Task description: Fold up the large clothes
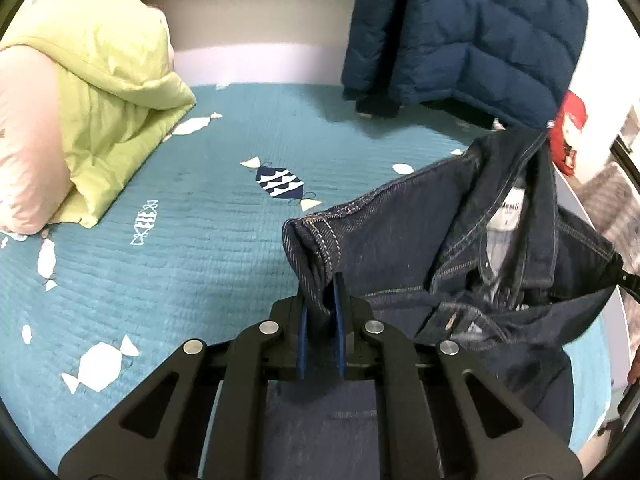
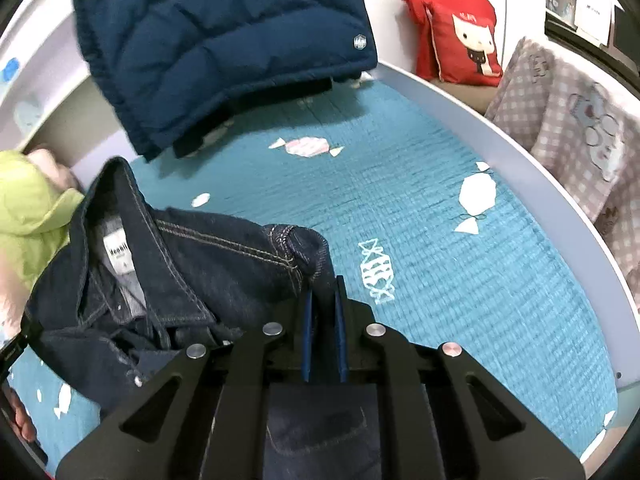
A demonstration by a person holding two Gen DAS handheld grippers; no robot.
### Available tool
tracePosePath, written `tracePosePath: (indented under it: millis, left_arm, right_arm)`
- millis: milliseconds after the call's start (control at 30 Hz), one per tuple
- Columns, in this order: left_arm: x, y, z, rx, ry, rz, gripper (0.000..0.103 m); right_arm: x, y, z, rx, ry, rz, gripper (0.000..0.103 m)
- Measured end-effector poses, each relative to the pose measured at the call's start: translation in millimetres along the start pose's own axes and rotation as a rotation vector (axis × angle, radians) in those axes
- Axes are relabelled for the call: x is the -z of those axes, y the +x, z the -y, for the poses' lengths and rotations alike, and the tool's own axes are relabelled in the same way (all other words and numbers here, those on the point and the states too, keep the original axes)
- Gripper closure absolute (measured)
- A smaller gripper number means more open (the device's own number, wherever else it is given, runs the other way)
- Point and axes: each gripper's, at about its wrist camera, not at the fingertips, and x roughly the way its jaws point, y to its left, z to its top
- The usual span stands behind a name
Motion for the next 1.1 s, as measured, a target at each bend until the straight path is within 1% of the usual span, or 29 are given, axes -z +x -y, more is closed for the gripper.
tracePosePath:
  millis: [100, 233, 267, 333, 400, 467, 533, 600, 633, 700, 767, 833, 900, 933, 967, 1000, 1033, 1067, 1100]
  left_arm:
    - [27, -24, -6, 0.022, 0.008, 0.02, 0.093]
    - [77, -57, -13, 0.029, 0.035, 0.049, 0.093]
    - [91, -63, -15, 0.022, 0.042, 0.049, 0.093]
    - [115, -72, -19, 0.014, 0.045, 0.034, 0.093]
    - [139, -80, -27, 0.016, 0.02, 0.013, 0.093]
    - [168, -81, -35, 0.012, -0.011, -0.027, 0.094]
    - [202, -74, -42, -0.004, -0.028, -0.089, 0.096]
    - [234, -60, -49, -0.002, -0.05, -0.165, 0.099]
    - [255, -47, -52, 0.005, -0.071, -0.227, 0.099]
    - [282, -29, -53, -0.015, -0.098, -0.288, 0.1]
    - [289, -28, -49, -0.036, -0.087, -0.278, 0.1]
    - [285, -32, -49, -0.032, -0.098, -0.268, 0.1]
    - [281, -37, -53, -0.006, -0.119, -0.273, 0.097]
    - [278, -40, -55, 0.005, -0.115, -0.286, 0.095]
    - [276, -43, -56, 0.002, -0.106, -0.302, 0.087]
    - [274, -45, -57, -0.003, -0.099, -0.313, 0.073]
    - [274, -52, -61, -0.008, -0.094, -0.313, 0.065]
    - [273, -58, -62, -0.011, -0.092, -0.303, 0.053]
    - [272, -65, -64, -0.008, -0.092, -0.293, 0.051]
  right_arm:
    - [29, -26, 9, -0.036, -0.015, 0.02, 0.094]
    - [70, -52, 24, -0.06, -0.025, 0.031, 0.094]
    - [85, -59, 31, -0.069, -0.014, 0.018, 0.094]
    - [102, -65, 41, -0.074, 0.004, 0.004, 0.094]
    - [127, -71, 50, -0.074, 0.004, -0.016, 0.094]
    - [155, -73, 58, -0.059, 0.002, -0.049, 0.094]
    - [188, -64, 69, -0.03, 0.01, -0.108, 0.094]
    - [215, -48, 79, -0.005, 0.024, -0.171, 0.094]
    - [226, -38, 84, 0.011, 0.04, -0.209, 0.093]
    - [242, -30, 89, 0.04, 0.046, -0.229, 0.093]
    - [246, -27, 93, 0.036, 0.069, -0.247, 0.093]
    - [243, -31, 95, 0.013, 0.095, -0.244, 0.093]
    - [236, -36, 95, -0.01, 0.106, -0.269, 0.087]
    - [233, -40, 98, -0.009, 0.123, -0.297, 0.081]
    - [231, -44, 101, -0.014, 0.159, -0.32, 0.074]
    - [231, -49, 105, -0.034, 0.192, -0.327, 0.058]
    - [228, -58, 109, -0.08, 0.24, -0.315, 0.046]
    - [226, -65, 111, -0.098, 0.256, -0.303, 0.042]
    - [224, -71, 111, -0.097, 0.261, -0.294, 0.037]
